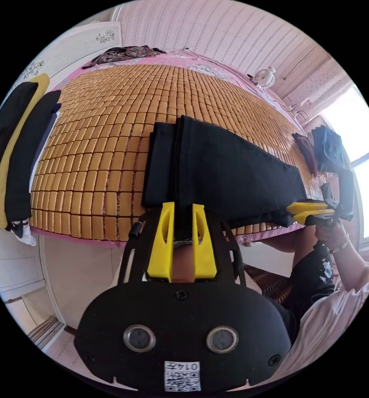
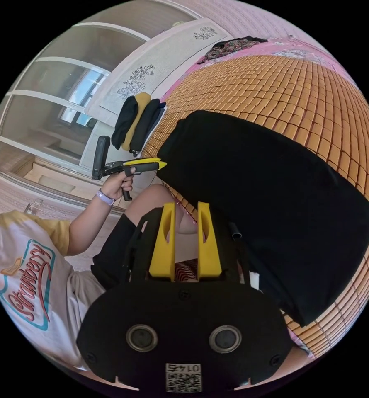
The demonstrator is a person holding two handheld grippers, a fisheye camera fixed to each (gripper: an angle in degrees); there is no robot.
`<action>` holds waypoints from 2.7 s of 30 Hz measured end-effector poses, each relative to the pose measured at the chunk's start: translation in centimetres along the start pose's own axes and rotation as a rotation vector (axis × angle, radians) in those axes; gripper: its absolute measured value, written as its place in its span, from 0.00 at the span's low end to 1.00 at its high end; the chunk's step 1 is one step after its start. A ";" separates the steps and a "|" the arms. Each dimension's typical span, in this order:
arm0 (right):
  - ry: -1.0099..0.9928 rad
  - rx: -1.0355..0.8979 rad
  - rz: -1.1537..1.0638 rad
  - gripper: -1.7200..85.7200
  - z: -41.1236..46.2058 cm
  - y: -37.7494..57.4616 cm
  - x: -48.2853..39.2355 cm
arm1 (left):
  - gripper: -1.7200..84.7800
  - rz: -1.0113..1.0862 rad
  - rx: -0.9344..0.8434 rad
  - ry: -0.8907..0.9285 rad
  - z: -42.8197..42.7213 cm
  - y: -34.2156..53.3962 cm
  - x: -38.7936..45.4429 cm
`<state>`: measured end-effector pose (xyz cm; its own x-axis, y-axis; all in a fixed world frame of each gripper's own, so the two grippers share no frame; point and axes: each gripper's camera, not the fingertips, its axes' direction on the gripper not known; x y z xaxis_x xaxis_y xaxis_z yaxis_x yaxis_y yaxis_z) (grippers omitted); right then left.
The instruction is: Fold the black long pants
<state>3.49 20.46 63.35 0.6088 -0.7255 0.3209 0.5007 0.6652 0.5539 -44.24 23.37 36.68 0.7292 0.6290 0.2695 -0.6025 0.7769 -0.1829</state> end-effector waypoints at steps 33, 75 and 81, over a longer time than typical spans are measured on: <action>0.193 -0.008 -0.232 0.05 17.6 -22.4 -8.9 | 0.01 0.035 0.280 0.021 -6.0 5.3 0.8; 0.596 -0.109 -0.205 0.02 9.1 -6.5 -1.9 | 0.01 0.217 0.214 0.157 -3.2 2.2 5.3; 0.568 -0.188 -0.084 0.02 10.4 1.1 0.8 | 0.01 0.234 0.103 0.206 3.0 -1.6 14.0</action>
<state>-1.86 18.81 72.20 0.7703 -0.6031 -0.2073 0.6296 0.6673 0.3978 -34.06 30.87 43.57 0.6107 0.7912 0.0320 -0.7838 0.6098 -0.1176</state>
